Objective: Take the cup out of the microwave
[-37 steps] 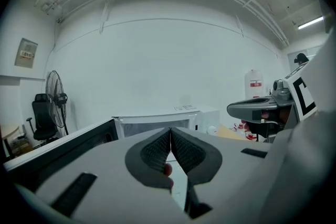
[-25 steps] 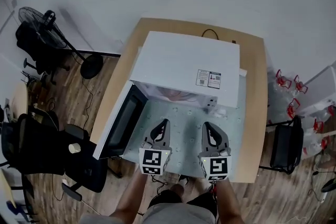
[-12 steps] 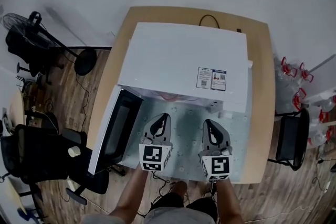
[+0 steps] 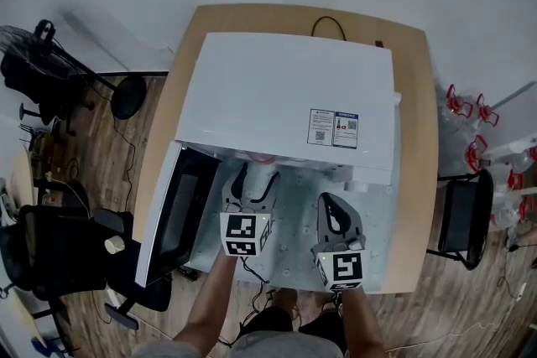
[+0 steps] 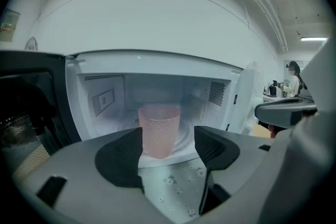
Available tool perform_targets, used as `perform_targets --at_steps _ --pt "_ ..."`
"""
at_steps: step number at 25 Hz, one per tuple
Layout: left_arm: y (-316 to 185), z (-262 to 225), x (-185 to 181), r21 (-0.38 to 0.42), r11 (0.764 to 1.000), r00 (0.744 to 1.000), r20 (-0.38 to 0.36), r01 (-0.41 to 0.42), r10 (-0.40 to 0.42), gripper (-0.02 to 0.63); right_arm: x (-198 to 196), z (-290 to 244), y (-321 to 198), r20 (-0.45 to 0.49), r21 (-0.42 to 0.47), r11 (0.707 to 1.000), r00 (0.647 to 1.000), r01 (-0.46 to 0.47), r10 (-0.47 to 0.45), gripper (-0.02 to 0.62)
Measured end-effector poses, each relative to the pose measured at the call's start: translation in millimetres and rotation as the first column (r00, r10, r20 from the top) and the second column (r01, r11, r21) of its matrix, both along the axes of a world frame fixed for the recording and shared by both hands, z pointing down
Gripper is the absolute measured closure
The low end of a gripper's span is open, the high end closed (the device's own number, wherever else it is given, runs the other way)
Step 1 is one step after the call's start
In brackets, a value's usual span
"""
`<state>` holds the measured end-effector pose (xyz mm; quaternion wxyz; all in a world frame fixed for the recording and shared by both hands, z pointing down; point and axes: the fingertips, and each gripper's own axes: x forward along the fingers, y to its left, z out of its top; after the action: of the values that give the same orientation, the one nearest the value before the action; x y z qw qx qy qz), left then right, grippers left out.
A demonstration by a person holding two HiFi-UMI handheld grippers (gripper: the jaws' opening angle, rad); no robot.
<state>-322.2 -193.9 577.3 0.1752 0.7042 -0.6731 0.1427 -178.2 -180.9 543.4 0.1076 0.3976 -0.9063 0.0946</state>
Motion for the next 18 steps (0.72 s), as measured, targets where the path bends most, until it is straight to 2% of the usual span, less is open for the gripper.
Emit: perform_targets --at_steps 6,18 --pt "-20 2 -9 0.009 0.999 0.999 -0.014 0.050 -0.050 0.250 -5 4 4 0.009 -0.006 1.000 1.000 0.015 -0.015 0.577" --pt "-40 9 -12 -0.006 0.998 0.998 -0.024 0.063 -0.063 0.245 1 5 0 0.011 -0.016 1.000 1.000 0.002 -0.002 0.577"
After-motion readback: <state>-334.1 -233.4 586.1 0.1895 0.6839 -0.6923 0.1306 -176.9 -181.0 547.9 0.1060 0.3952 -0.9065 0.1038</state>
